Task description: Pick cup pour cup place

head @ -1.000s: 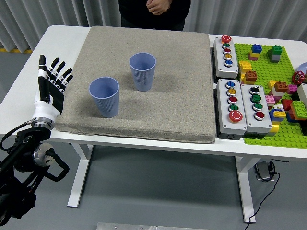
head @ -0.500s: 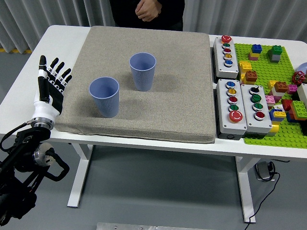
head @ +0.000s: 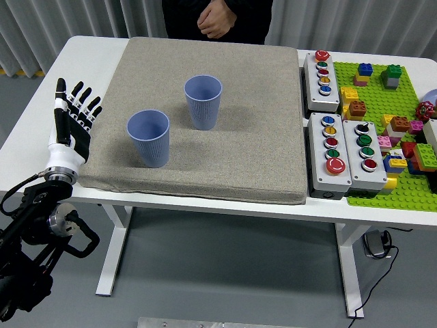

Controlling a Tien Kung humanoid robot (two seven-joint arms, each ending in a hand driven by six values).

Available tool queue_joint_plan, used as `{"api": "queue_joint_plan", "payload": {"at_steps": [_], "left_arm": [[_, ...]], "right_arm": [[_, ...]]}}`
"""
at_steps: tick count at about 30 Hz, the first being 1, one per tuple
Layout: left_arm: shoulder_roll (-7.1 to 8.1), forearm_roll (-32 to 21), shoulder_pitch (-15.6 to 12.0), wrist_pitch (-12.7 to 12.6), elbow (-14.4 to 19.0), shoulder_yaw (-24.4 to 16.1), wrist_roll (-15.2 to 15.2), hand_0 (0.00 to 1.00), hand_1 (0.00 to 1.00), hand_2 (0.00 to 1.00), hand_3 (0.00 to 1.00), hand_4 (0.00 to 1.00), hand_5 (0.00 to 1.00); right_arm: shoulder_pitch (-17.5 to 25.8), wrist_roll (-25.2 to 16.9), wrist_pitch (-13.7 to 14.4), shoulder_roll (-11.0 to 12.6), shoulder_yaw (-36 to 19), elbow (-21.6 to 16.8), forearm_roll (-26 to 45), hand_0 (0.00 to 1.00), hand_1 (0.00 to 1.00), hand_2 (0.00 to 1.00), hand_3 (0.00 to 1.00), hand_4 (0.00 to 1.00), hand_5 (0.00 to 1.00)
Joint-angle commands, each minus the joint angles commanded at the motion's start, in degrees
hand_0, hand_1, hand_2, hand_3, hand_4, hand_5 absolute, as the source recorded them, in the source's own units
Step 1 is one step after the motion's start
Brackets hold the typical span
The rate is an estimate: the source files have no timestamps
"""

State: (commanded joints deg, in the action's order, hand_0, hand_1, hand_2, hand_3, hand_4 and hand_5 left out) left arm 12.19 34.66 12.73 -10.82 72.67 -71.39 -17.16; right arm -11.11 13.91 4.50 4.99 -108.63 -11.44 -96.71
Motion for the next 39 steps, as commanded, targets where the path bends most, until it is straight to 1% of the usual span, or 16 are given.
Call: {"api": "queue_joint_plan", "payload": {"at_steps": [6,7,23,39], "left_arm": [[-0.11,0.0,-0.1,0.1,-0.1,-0.1,-0.1,0.896,0.88,0.944,0.903,0.881,0.998],[-0.12,0.0,-0.1,0.1,0.0,-0.2,-0.1,0.897,0.88,0.943,0.901,0.863,0.998],[-0.14,-0.3,-1.0,0.2,0.0,0.2,-0.3,0.9,0.881,0.938,0.892,0.841,0.998],[-0.04,-0.1,-0.5,0.4,0.4,-0.1,0.0,0.901,0.882,0.936,0.89,0.833,0.998]], "right_arm": [[0.0,0.0,0.0,0.0,0.0,0.0,-0.1,0.701,0.656,0.603,0.598,0.01,0.378],[0.0,0.0,0.0,0.0,0.0,0.0,-0.1,0.701,0.655,0.603,0.598,0.011,0.376],[0.9,0.3,-0.2,-0.2,-0.2,-0.1,-0.8,0.701,0.655,0.603,0.598,0.011,0.373],[0.5,0.0,0.0,-0.2,-0.2,0.0,-0.1,0.701,0.655,0.605,0.6,0.01,0.372]]}}
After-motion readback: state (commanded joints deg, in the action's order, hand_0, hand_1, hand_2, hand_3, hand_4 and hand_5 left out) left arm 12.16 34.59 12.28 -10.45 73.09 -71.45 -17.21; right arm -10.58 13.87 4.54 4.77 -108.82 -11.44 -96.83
